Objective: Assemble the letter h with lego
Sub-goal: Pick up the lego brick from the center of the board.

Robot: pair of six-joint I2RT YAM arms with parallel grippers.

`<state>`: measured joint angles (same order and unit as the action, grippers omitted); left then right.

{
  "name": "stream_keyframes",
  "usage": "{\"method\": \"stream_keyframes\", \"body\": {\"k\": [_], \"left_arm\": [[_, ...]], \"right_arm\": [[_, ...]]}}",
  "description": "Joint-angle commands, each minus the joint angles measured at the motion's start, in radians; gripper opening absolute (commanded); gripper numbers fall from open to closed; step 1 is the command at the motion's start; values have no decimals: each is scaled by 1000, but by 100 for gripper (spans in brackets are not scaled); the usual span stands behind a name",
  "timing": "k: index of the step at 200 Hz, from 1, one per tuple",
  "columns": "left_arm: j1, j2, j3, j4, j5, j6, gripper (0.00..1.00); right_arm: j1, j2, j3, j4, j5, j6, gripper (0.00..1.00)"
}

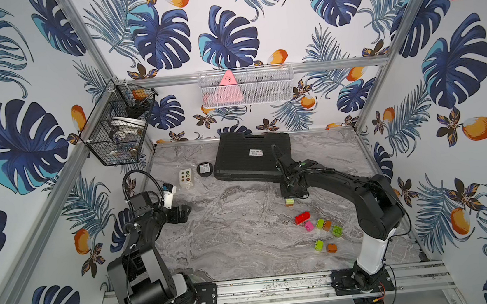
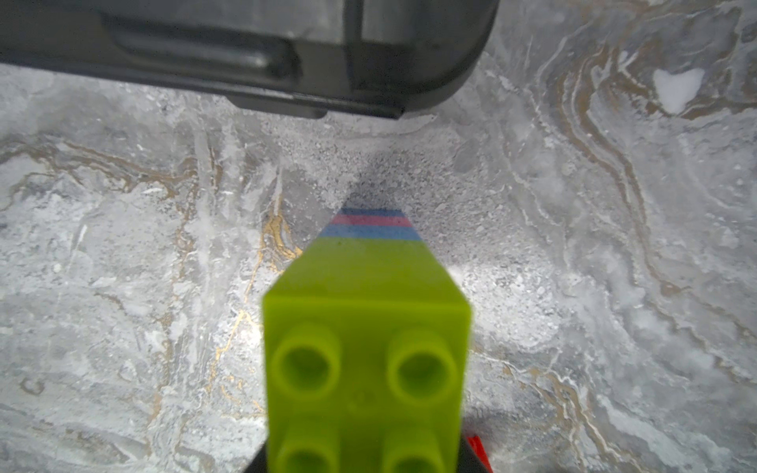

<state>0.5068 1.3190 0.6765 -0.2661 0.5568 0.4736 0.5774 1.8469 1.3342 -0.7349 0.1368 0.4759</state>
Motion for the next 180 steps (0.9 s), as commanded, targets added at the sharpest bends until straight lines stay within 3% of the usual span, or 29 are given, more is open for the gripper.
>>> {"method": "stream_keyframes", "body": {"k": [1,89,180], "left_arm": [[3,-1,-1,-10,15,16,99],[7,-3,-2,-12,14,17,99],[7,-6,-4,-10,15,16,99]], "right_arm": [[1,6,-15,-11,-30,-16,32],[-1,69,-42,-13,-45,-28,22],[0,24,-20,-23,-42,-73,20]]}}
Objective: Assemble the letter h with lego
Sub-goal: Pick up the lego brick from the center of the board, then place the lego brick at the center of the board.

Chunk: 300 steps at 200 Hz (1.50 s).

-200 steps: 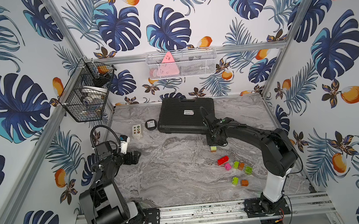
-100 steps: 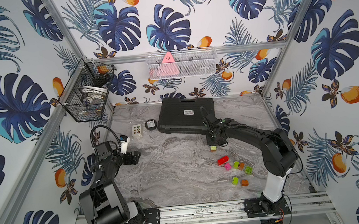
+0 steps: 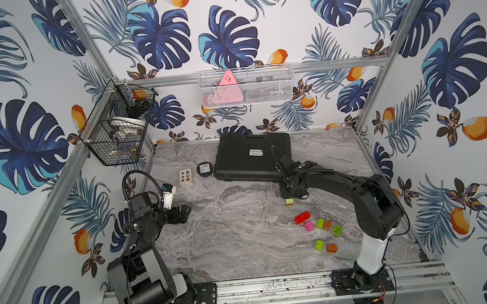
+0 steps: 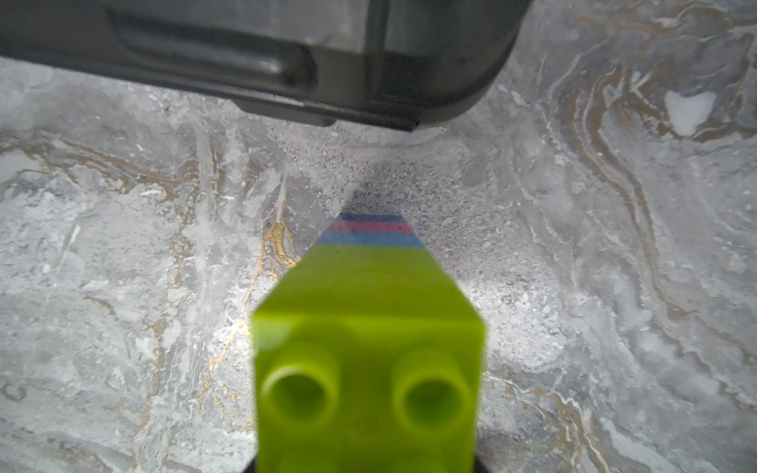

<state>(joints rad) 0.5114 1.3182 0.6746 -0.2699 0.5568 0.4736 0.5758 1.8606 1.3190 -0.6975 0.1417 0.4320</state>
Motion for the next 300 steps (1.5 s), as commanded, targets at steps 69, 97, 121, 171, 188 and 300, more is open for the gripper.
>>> {"method": "stream_keyframes", "body": {"k": [69,97,121,171,188,300], "left_arm": [[4,-8,-3,-5,20,15,99],[6,-9,-3,-5,20,15,99],[6,-11,-5,-6,21,13,99],[10,-14,-7,-3,22,13,99],[10,-14,-6,-2,22,13,99],[12,-7,-4,-2,19,12,99]], "right_arm": [[52,-111,-35,3,-181,-156,20],[109,-119,-31,17,-218,-226,21],[150,-99,-10,28,-314,-265,21],[165,-54,8,57,-663,-324,20],[175,-40,10,67,-735,-336,20],[173,142,62,116,-869,-329,21]]}}
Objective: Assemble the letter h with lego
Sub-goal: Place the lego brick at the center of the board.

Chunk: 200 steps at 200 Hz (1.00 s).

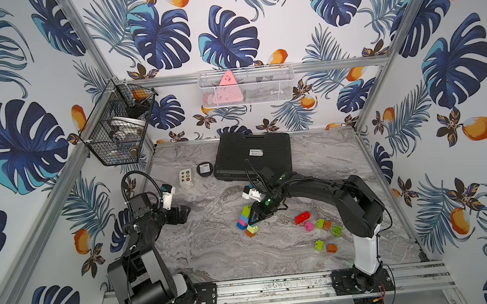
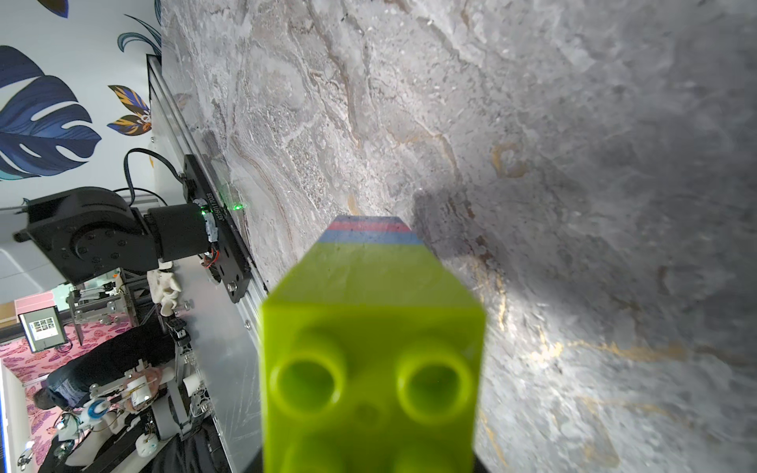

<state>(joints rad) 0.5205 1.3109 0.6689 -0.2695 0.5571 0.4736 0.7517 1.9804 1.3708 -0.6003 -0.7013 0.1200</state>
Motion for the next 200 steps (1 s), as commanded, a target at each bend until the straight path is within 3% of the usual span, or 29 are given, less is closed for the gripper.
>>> {"method": "stream_keyframes", "body": {"k": [1,117,200], "left_arm": [[3,1,2,-2,18,13,99],[3,11,4,-2,13,14,99],[3,11,3,-4,13,16,99]], "right_arm": [[-2,22,10,19,-26,-17,21],[-91,8,-82,135,-87,35,37],[-108,9,-90,140,-7,51,51]]}}
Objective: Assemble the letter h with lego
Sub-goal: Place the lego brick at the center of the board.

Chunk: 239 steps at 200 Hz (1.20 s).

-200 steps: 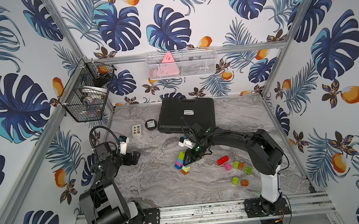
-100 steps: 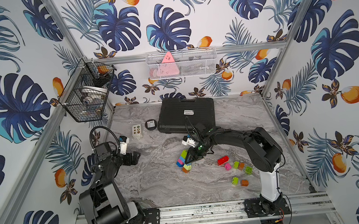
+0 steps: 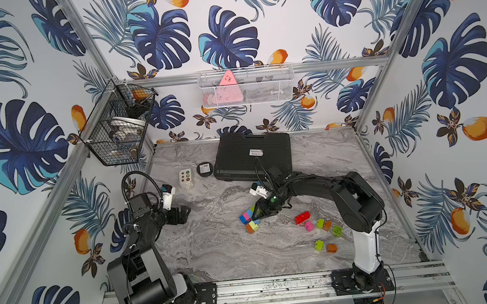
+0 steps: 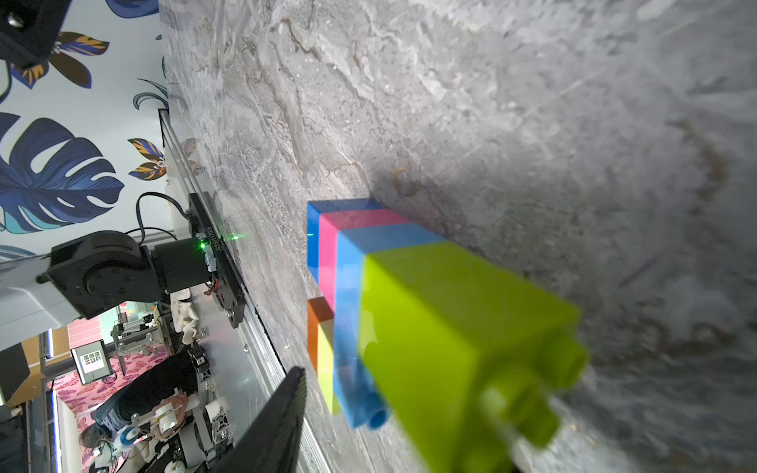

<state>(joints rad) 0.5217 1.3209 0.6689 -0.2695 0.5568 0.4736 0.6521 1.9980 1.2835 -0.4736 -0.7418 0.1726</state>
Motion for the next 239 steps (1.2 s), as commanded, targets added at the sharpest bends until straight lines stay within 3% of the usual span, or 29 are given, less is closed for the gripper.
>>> {"method": "stream_keyframes", "body": {"k": [1,76,88,100,121,239], "left_arm": [[2,1,3,-4,14,16,99],[1,0,3,-4,15,17,99],[3,0,3,-4,15,17,99],[1,-3,2,-4,15,18,99],[2,-8,-1,-2,15,17,99],[3,-30,-8,-9,28,29,99]], "right_arm": [[-9,-9,-3,14,35,-1,51],[0,-54,-36,46,194,24,51],[9,-50,-33,63,234,35,44],[16,-40,-21,81,261,46,27],[37,-8,16,80,291,46,21],[163,95,183,115,374,86,20]]}}
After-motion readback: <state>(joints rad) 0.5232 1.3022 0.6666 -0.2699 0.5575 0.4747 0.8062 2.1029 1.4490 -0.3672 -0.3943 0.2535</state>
